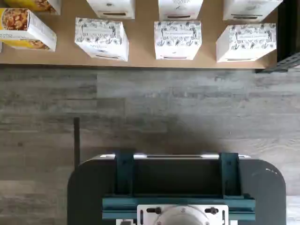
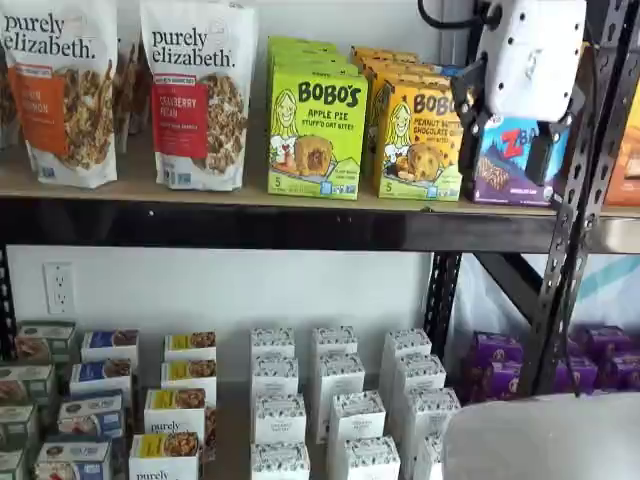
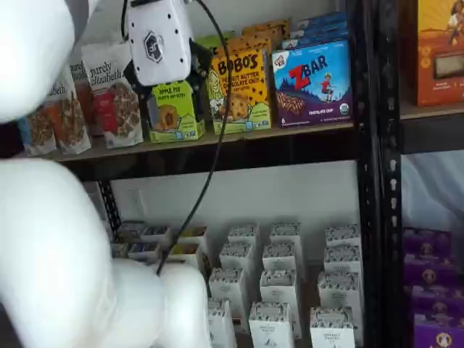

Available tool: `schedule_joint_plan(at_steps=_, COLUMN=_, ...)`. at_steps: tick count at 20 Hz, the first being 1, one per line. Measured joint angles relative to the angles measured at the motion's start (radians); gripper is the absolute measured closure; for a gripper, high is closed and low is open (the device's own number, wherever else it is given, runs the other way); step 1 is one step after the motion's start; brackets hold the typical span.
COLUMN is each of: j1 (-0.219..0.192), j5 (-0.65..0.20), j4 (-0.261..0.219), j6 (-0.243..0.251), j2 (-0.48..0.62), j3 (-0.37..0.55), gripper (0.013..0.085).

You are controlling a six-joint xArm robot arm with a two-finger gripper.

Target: Pick the green box on the top shelf, the fourth from the left

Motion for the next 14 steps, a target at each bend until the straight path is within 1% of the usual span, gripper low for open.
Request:
schedule_joint_plan(at_steps=2, j1=-0.047, j5=-0.06, j4=0.048, j6=-0.028, j2=-0.038, j3=0.035, gripper=0.013)
schedule_joint_plan(at_steps=3, j1=-0.063, j5=-0.077, j4=0.068, j6=-0.039, j2=-0.048, j3=0.043, gripper=0.013)
schedule_joint_plan(at_steps=4, j1=-0.069, j5=-0.082, j4=0.076, j6=-0.044, j2=-0.05, j3=0.046, gripper=0.013)
schedule_joint_plan(at_steps=11, j1=-0.065, j5=-0.086, j4=0.079, j6=-0.04, j2=-0.051, j3=0.048, gripper=0.013)
schedule_joint_plan(at_steps=14, j1=-0.061, j5=-0.104, j4=0.082, j6=-0.037, j2=-0.055, j3=0.055, gripper=0.013)
